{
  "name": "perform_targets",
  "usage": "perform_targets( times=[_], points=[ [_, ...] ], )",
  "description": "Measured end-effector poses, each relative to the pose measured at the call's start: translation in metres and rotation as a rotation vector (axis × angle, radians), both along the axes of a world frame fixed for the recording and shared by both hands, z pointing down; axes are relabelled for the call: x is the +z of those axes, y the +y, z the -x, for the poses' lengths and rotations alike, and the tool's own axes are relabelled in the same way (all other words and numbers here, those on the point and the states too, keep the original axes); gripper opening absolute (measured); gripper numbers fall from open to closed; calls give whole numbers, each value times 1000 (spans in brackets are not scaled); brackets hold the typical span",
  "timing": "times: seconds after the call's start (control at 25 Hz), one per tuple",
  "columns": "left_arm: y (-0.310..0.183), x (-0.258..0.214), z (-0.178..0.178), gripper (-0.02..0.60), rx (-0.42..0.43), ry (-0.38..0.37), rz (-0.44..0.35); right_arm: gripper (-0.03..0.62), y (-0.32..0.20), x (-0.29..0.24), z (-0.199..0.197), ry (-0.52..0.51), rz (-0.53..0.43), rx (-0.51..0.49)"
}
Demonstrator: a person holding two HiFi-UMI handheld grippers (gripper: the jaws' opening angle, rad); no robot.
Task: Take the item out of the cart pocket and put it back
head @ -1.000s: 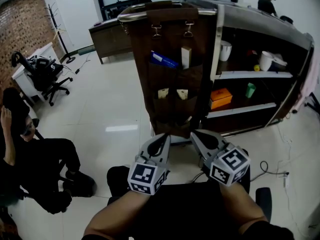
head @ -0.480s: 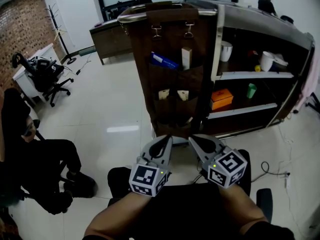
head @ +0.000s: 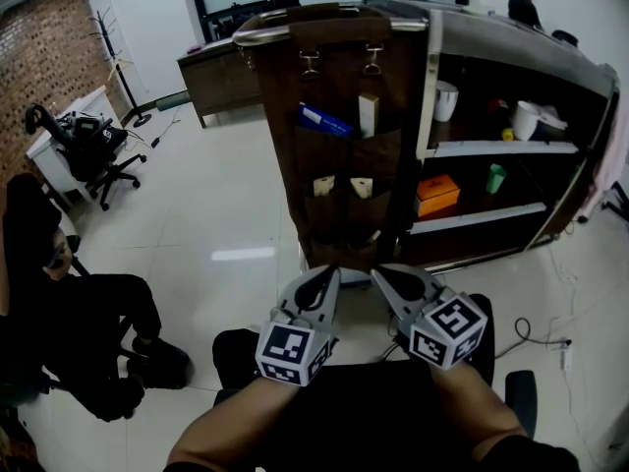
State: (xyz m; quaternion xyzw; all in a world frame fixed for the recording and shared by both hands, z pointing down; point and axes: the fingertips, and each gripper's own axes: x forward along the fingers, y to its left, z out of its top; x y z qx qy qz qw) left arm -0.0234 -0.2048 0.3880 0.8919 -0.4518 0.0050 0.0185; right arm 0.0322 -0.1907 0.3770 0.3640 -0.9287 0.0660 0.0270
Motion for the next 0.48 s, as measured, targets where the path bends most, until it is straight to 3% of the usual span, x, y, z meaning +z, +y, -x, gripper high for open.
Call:
perform_targets(
  times=[0.48],
  points=[
    [0, 2, 4, 0, -16, 0, -4, 3, 2, 2, 6, -1, 5, -22]
  ],
)
